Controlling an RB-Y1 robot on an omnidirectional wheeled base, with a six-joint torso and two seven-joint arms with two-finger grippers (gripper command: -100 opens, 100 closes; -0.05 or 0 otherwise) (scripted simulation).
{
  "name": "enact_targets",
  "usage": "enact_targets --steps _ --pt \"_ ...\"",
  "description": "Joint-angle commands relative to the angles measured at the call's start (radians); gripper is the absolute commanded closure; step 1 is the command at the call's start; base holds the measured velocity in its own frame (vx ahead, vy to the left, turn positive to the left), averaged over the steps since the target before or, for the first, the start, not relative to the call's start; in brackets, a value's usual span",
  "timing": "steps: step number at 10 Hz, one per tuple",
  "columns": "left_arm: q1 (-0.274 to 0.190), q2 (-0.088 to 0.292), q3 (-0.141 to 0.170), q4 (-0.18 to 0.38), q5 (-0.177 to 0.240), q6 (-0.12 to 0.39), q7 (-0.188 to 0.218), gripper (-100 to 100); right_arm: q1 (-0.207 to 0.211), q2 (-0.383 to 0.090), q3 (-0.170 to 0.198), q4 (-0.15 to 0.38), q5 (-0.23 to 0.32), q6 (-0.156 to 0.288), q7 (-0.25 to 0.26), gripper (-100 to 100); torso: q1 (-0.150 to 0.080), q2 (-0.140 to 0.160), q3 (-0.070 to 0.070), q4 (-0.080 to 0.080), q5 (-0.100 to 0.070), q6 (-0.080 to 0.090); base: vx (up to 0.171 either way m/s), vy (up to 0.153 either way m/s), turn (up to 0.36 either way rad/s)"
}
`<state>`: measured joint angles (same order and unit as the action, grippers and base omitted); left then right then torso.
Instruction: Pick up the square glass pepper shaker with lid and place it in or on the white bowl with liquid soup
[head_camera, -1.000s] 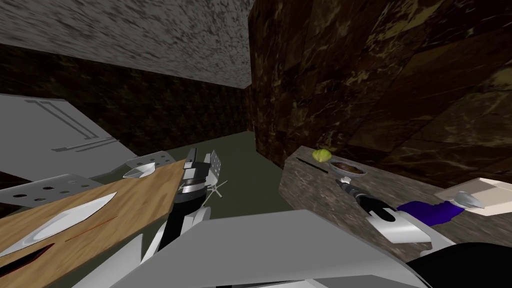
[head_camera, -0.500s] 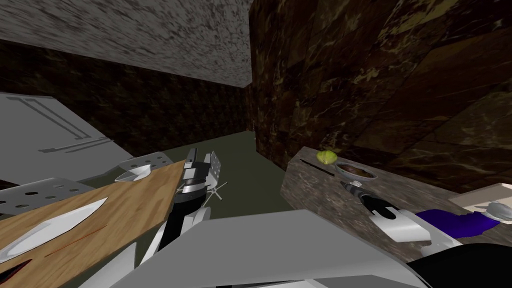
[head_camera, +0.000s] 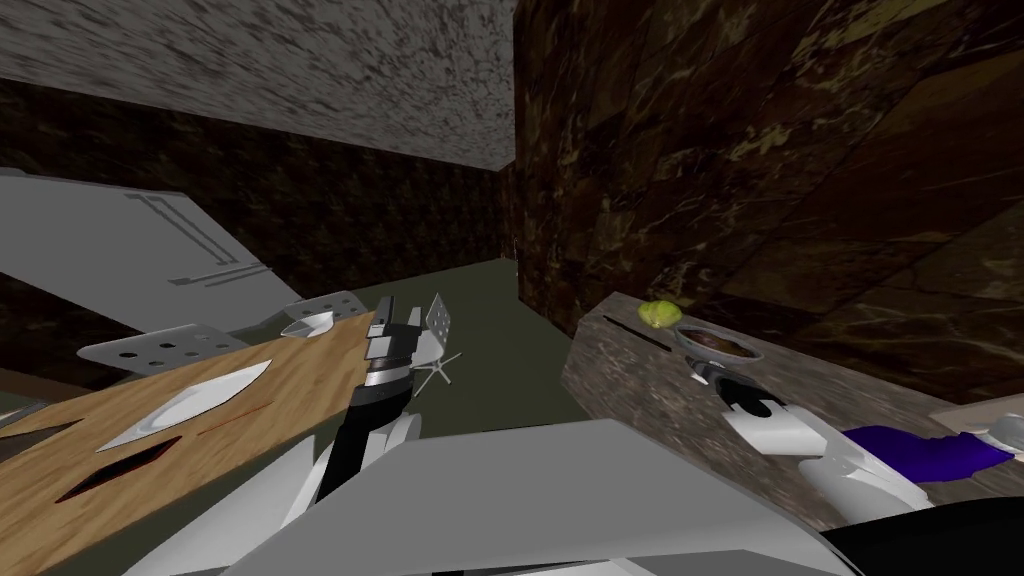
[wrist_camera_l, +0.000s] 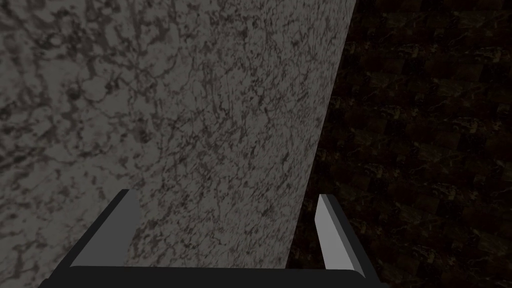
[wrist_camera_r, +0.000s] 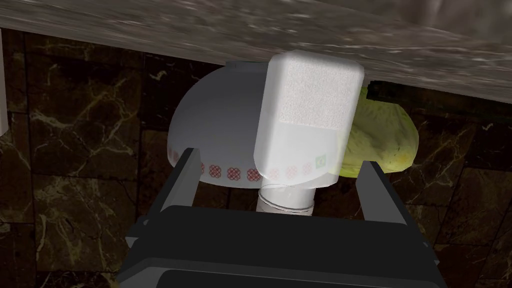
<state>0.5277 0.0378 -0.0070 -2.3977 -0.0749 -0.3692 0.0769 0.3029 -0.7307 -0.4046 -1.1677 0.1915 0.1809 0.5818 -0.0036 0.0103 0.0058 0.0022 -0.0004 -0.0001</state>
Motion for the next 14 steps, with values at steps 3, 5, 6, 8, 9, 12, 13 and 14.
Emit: enact_targets --steps 3,5,6,8,9,12,13,14 --pt "0.000 0.000 0.000 0.000 0.000 0.000 0.000 0 -0.102 0.036 -0.060 0.080 0.041 0.015 0.066 -100 -0.001 -0.004 -0.002 -0.001 0.000 0.001 -0.090 -0.039 0.059" --pt "0.000 0.000 0.000 0.000 0.000 0.000 0.000 0 -0.163 0.059 -0.099 0.124 0.066 0.029 0.107 -100 0.000 -0.003 -0.002 -0.001 0.000 0.000 -0.128 -0.036 0.136" --pt "0.000 0.000 0.000 0.000 0.000 0.000 0.000 0 -0.192 0.059 -0.099 0.127 0.066 0.029 0.107 -100 -0.001 -0.001 -0.001 0.000 0.000 0.000 -0.135 -0.042 0.094" --pt "0.000 0.000 0.000 0.000 0.000 0.000 0.000 0 -0.262 0.081 -0.138 0.173 0.091 0.043 0.148 -100 -0.002 0.000 0.000 0.000 -0.001 0.000 -0.143 -0.048 0.139" --pt "0.000 0.000 0.000 0.000 0.000 0.000 0.000 0 -0.285 0.103 -0.176 0.218 0.117 0.057 0.189 -100 -0.004 -0.002 -0.001 -0.001 -0.002 0.001 -0.139 -0.025 0.169" --pt "0.000 0.000 0.000 0.000 0.000 0.000 0.000 0 -0.377 0.126 -0.215 0.266 0.142 0.071 0.230 -100 -0.004 -0.001 -0.001 -0.001 -0.002 0.001 -0.141 -0.024 0.101" --pt "0.000 0.000 0.000 0.000 0.000 0.000 0.000 0 -0.395 0.126 -0.215 0.266 0.142 0.071 0.230 -100 -0.004 -0.002 -0.001 -0.001 -0.002 0.001 -0.046 -0.012 -0.003" --pt "0.000 0.000 0.000 0.000 0.000 0.000 0.000 0 -0.423 0.148 -0.254 0.306 0.167 0.085 0.271 -100 -0.003 -0.006 -0.004 -0.002 -0.002 0.001 -0.090 -0.022 0.139"
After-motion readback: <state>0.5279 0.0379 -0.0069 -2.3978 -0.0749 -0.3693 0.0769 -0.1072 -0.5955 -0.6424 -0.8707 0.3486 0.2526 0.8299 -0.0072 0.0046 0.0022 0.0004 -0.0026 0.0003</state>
